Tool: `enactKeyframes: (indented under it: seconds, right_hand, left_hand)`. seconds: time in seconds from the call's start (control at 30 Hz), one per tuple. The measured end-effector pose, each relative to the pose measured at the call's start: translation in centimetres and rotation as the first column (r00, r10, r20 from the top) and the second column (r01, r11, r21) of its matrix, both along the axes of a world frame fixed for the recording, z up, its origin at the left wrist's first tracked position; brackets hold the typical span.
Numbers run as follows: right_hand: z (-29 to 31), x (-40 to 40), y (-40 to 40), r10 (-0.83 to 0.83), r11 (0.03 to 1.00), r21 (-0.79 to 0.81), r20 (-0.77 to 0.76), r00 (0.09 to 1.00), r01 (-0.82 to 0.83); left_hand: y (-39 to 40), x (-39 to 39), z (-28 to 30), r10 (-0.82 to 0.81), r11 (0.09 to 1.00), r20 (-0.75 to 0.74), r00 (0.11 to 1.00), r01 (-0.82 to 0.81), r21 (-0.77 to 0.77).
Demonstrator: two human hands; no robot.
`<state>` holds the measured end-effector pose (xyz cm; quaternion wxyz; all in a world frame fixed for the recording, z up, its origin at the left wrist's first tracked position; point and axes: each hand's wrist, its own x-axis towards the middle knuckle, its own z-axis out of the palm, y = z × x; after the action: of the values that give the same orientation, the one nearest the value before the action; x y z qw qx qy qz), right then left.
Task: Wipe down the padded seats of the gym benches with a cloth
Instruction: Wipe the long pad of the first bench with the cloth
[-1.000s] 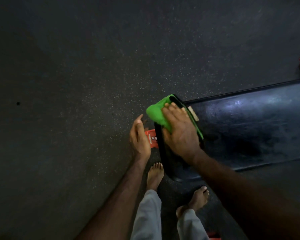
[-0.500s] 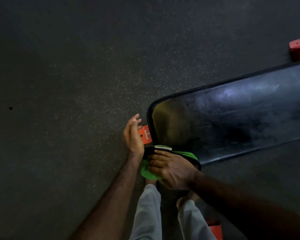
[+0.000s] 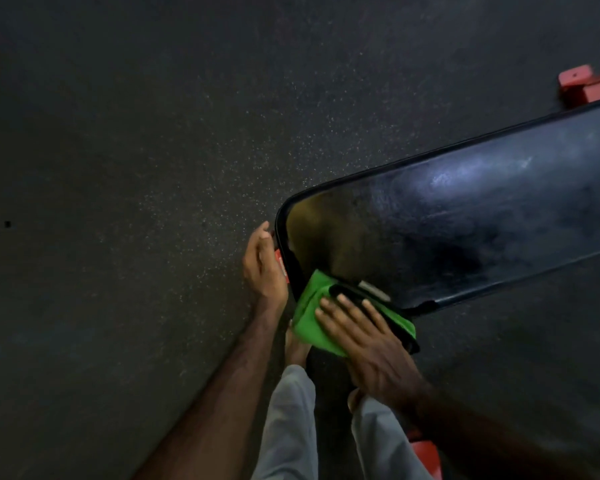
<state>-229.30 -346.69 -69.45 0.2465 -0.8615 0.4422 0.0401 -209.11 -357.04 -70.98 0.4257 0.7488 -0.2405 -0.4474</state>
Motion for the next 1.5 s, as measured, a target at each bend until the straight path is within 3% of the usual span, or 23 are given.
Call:
enactKeyframes:
  seconds: [0.1, 0.23, 0.27, 0.37, 0.4, 0.47, 0.53, 0.57, 0.6, 0.73, 0.8, 0.83, 0.9, 0.93, 0.97, 1.03, 1.1, 1.17, 1.27, 1.3, 1.4, 1.47, 1.5]
  right_hand:
    - [0.1, -1.7, -0.2, 0.113, 0.991, -0.067, -0.014, 0.993, -0.114]
    - [0.7, 0.5, -0.6, -0.394, 0.918, 0.059, 0.013, 0.919, 0.393]
    - [0.5, 1.6, 0.1, -0.372, 0.927, 0.057, 0.032, 0.928, 0.370]
    - [-0.5, 0.8, -0.3, -0.001, 0.998, -0.057, 0.017, 1.000, 0.002]
    - [-0.7, -0.5, -1.4, 0.020, 0.997, -0.076, -0.005, 1.000, -0.021]
    - [-0.8, -2.4, -2.7, -0.239, 0.969, -0.060, 0.000, 0.971, 0.239]
    - [0.0, -2.3, -2.3, -0.655, 0.755, -0.005, 0.037, 0.754, 0.656]
    - [0.4, -1.1, -1.7, -0.741, 0.671, 0.011, 0.036, 0.670, 0.742]
    - [0.7, 0.4, -0.9, -0.756, 0.655, 0.035, 0.045, 0.653, 0.755]
    - [0.5, 1.8, 0.7, -0.436, 0.900, 0.058, 0.131, 0.890, 0.432]
    - [-0.2, -0.1, -1.0, -0.443, 0.896, 0.041, 0.117, 0.889, 0.442]
    - [-0.4, -0.6, -2.0, -0.550, 0.835, 0.046, 0.110, 0.828, 0.549]
    - [0.1, 0.1, -3.6, -0.806, 0.591, 0.080, 0.101, 0.583, 0.803]
    - [0.4, 1.1, -3.8, -0.844, 0.535, 0.099, 0.103, 0.526, 0.839]
    - [0.6, 2.1, -3.6, -0.810, 0.585, 0.105, 0.119, 0.574, 0.804]
    - [0.6, 2.7, -2.2, -0.521, 0.853, 0.098, 0.168, 0.837, 0.512]
    - [0.2, 0.5, -3.0, -0.273, 0.962, 0.066, 0.169, 0.947, 0.265]
    - [-0.3, -0.9, -4.8, -0.372, 0.928, 0.036, 0.156, 0.915, 0.371]
    - [0.4, 1.1, -7.0, -0.795, 0.606, 0.110, 0.103, 0.597, 0.788]
    - [0.8, 2.4, -7.3, -0.791, 0.612, 0.109, 0.093, 0.605, 0.783]
    - [1.0, 3.0, -7.4, -0.428, 0.904, 0.047, 0.119, 0.896, 0.426]
    - [0.9, 0.9, -9.1, -0.345, 0.938, 0.022, 0.116, 0.931, 0.345]
    - [0.7, 0.1, -9.8, -0.436, 0.900, 0.028, 0.115, 0.893, 0.435]
  left_hand:
    - [0.0, -1.4, 0.4, -0.003, 0.999, 0.107, 0.994, 0.006, -0.035]
    - [-0.3, -3.1, 0.4, -0.042, 0.997, 0.206, 0.978, 0.055, -0.057]
    - [-0.3, -3.4, 0.3, -0.026, 0.997, 0.199, 0.980, 0.039, -0.061]
    - [-0.4, -3.5, 0.0, -0.038, 0.998, 0.192, 0.981, 0.047, -0.040]
    - [-0.4, -3.4, -0.2, -0.050, 0.998, 0.191, 0.980, 0.056, -0.029]
    - [-0.6, -2.7, -0.5, -0.057, 0.998, 0.186, 0.981, 0.061, -0.014]
    - [-0.7, -2.4, -0.6, -0.055, 0.998, 0.178, 0.983, 0.059, -0.017]
    - [-0.8, -2.4, -0.6, -0.050, 0.998, 0.176, 0.983, 0.055, -0.024]
    - [-0.8, -2.4, -0.7, -0.042, 0.999, 0.175, 0.984, 0.047, -0.024]
    - [-1.3, -3.5, -0.3, 0.003, 1.000, 0.168, 0.986, -0.004, 0.007]
    - [-1.2, -3.9, -0.1, 0.013, 1.000, 0.190, 0.982, -0.014, 0.005]
    - [-1.1, -3.9, -0.3, 0.011, 1.000, 0.193, 0.981, -0.012, 0.002]
    - [-1.0, -3.7, -0.5, 0.018, 1.000, 0.172, 0.985, -0.019, 0.001]
    - [-1.0, -3.6, -0.6, 0.026, 1.000, 0.166, 0.986, -0.028, 0.007]
    - [-1.1, -3.6, -0.6, 0.036, 0.999, 0.168, 0.985, -0.039, 0.012]
    - [-1.3, -3.4, -0.5, 0.041, 0.999, 0.177, 0.983, -0.045, 0.018]
    - [-1.5, -3.4, -0.4, 0.023, 0.999, 0.178, 0.984, -0.028, 0.025]
    - [-1.6, -3.2, -0.4, 0.021, 1.000, 0.172, 0.985, -0.023, 0.006]
    - [-1.5, -3.3, -0.3, 0.008, 1.000, 0.176, 0.984, -0.006, -0.013]
    - [-1.5, -3.3, -0.2, 0.002, 1.000, 0.192, 0.981, 0.000, -0.011]
    - [-1.5, -3.3, 0.0, -0.039, 0.999, 0.247, 0.968, 0.043, -0.010]
    - [-1.8, -3.2, 0.3, -0.096, 0.994, 0.288, 0.953, 0.108, -0.025]
    - [-2.0, -3.2, 0.6, -0.130, 0.990, 0.309, 0.942, 0.143, -0.020]
